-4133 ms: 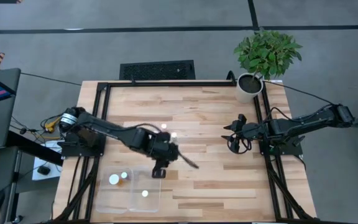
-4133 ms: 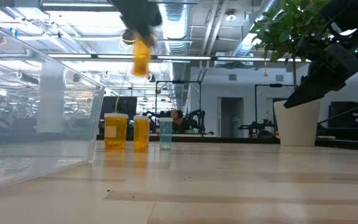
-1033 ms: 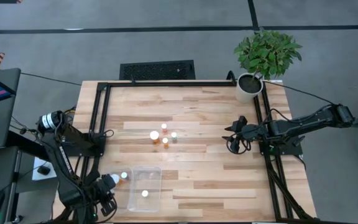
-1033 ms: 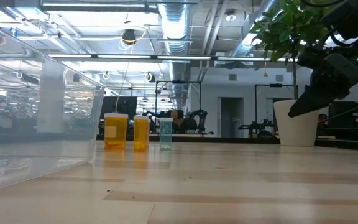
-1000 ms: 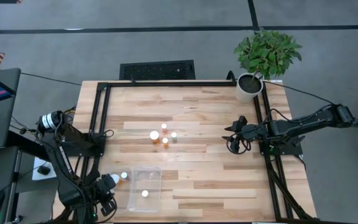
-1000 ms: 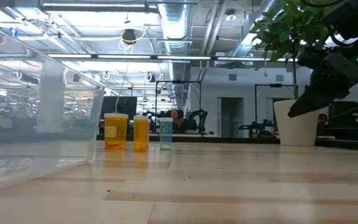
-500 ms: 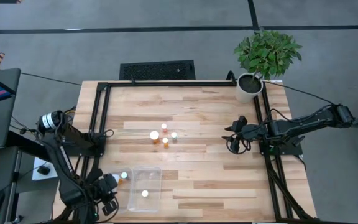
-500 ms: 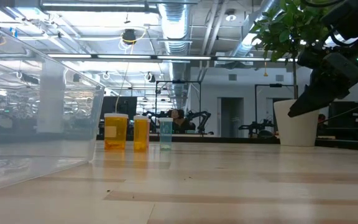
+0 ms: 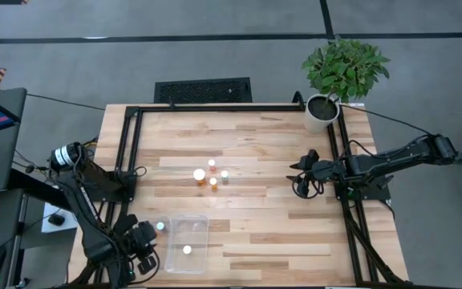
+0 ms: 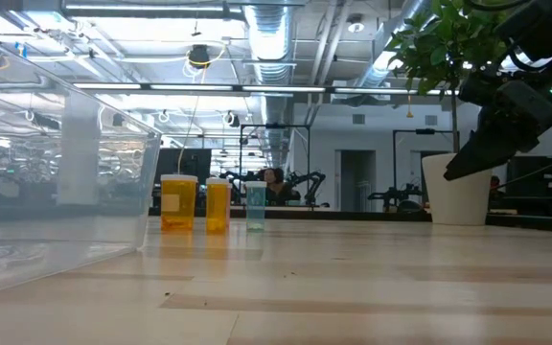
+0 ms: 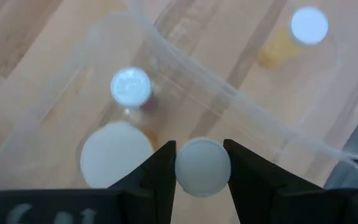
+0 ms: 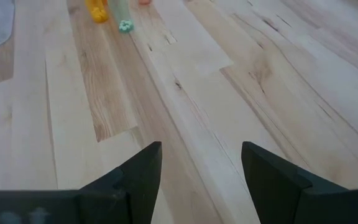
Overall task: Pick and place medicine bottles into bin by pill shape (circle, oval)
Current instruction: Put the bottom small orange pill bottle into the left transparent bin, then put the large orange pill bottle into the left transparent bin
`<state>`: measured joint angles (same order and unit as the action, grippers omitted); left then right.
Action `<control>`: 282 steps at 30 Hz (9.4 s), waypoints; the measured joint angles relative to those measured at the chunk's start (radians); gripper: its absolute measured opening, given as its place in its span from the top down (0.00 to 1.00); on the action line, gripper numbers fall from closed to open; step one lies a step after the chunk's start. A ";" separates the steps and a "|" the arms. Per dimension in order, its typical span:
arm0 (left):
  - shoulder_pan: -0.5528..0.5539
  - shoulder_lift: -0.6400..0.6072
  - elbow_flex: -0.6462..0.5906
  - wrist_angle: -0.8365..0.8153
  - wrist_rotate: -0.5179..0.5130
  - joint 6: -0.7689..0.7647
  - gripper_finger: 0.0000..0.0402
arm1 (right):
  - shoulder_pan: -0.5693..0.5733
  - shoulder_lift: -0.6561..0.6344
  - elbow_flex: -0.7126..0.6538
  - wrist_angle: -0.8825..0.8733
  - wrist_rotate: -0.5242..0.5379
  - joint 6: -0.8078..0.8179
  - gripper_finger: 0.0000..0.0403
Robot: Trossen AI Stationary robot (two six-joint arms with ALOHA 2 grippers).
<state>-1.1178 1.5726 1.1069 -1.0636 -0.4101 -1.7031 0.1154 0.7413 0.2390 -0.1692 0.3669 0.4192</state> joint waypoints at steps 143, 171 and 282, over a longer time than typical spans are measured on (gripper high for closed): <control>0.042 0.143 0.010 0.045 -0.029 0.137 0.46 | 0.000 0.000 0.000 -0.002 -0.002 0.019 0.42; 0.043 0.081 0.010 0.027 -0.019 0.131 0.39 | 0.000 0.000 0.000 -0.002 -0.002 0.019 0.42; 0.921 -0.178 -0.374 0.733 -0.197 1.255 0.28 | 0.000 0.000 0.000 -0.006 -0.001 0.017 0.42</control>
<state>-0.1970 1.3949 0.7330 -0.3309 -0.6071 -0.4480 0.1152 0.7411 0.2394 -0.1757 0.3660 0.4366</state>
